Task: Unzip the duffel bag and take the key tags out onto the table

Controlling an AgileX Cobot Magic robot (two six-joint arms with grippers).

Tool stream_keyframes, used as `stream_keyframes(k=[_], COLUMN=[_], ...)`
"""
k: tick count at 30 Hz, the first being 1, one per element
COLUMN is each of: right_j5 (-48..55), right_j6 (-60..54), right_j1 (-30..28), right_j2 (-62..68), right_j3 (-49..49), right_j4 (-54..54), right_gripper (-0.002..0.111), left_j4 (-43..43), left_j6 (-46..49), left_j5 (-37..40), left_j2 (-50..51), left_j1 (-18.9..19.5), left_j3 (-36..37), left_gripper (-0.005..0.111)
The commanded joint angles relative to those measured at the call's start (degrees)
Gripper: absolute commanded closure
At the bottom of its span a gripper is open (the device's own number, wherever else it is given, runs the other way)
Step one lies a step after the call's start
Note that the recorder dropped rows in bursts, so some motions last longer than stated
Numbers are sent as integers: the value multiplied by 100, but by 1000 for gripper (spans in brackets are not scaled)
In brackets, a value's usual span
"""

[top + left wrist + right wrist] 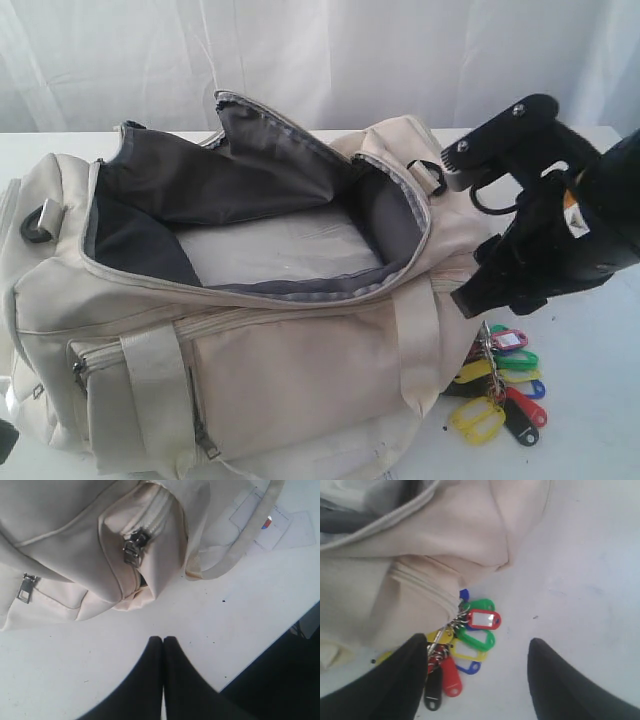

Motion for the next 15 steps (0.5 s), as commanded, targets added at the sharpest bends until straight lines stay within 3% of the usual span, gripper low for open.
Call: stream_keyframes(k=[1, 9, 12, 14, 15], right_j5=[25, 36, 36, -30, -111], right_j6=[50, -770, -1508, -1951, -2128], right_j1=[-6, -6, -6, -6, -6], right_j2=[-523, -1223, -1430, -1587, -1658], right_j3=[1, 24, 24, 24, 24], right_j4=[768, 2069, 2602, 2884, 2904], right_gripper=[53, 56, 75, 102, 108], left_j4=[-104, -104, -104, -90, -90], left_j6=[-5, -5, -5, -5, -5], left_j5=[69, 47, 47, 24, -1], left_j2=[-57, -57, -57, -57, -57], left_j1=[20, 20, 20, 20, 20], left_j3=[40, 40, 40, 40, 29], left_gripper=[107, 107, 107, 107, 107])
